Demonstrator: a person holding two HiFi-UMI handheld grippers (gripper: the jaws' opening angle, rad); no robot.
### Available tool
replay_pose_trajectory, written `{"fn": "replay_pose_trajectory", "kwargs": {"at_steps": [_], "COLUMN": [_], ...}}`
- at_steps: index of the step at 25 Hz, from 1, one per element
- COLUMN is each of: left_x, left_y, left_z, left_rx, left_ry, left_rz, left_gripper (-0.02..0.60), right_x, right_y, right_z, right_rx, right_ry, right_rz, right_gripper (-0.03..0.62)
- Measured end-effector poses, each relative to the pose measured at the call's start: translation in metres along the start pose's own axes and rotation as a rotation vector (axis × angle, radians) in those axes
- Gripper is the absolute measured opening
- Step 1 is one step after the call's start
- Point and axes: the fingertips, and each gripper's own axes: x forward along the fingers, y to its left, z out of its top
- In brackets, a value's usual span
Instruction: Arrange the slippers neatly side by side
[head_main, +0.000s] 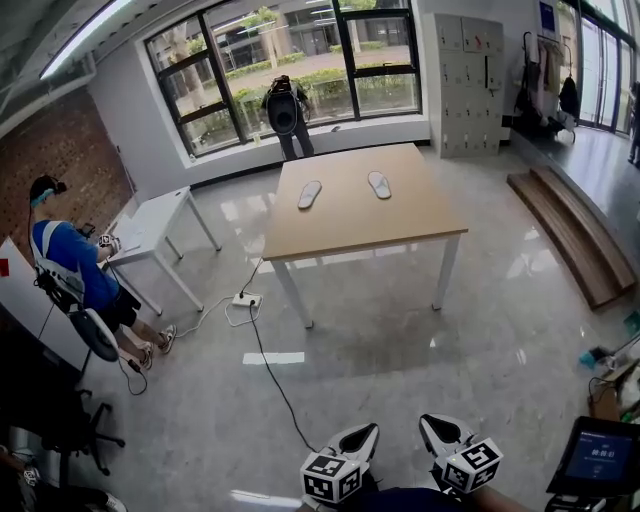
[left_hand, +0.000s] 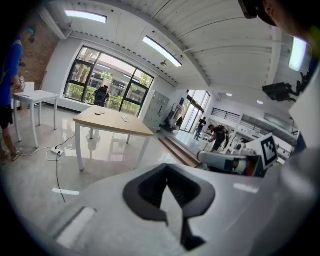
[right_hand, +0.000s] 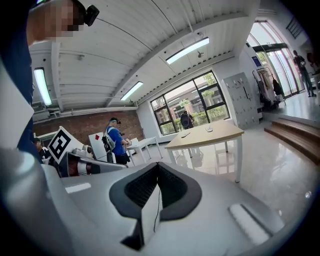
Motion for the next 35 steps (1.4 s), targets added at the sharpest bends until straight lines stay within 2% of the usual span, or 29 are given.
{"fn": "replay_pose_trajectory", "kwargs": {"at_steps": [4, 9, 14, 21, 25, 35], "left_x": [-0.002, -0.012, -0.015, -0.007, 0.001, 0.043], "left_y": [0.031, 0.071, 0.098, 0.115, 0.117, 0.142], "left_z": [0.016, 0.04, 0.049, 0.053, 0.051, 0.071], "left_rx": [0.001, 0.049, 0.032, 0.018, 0.014, 0.017], "left_ry": [-0.011, -0.042, -0.057, -0.04, -0.014, -0.002], "left_rz": [0.002, 0.03, 0.014, -0.011, -0.02, 0.047], "left_gripper": [0.005, 0.005, 0.005, 0.005, 0.005, 0.005], "right_x": [0.033, 0.072, 0.102, 0.119, 0.125, 0.162], "right_y": [0.007, 0.02, 0.034, 0.036, 0.03, -0.006], "right_z": [0.01, 0.021, 0.024, 0.029, 0.023, 0.033], "right_rx": [-0.021, -0.035, -0.041, -0.095, -0.081, -0.061], "right_ry": [0.004, 0.017, 0.025, 0.049, 0.062, 0.071], "right_rz": [-0.007, -0.012, -0.003, -0.026, -0.026, 0.043], "right_gripper": [0.011, 0.011, 0.011, 0.011, 0.011, 0.011]}}
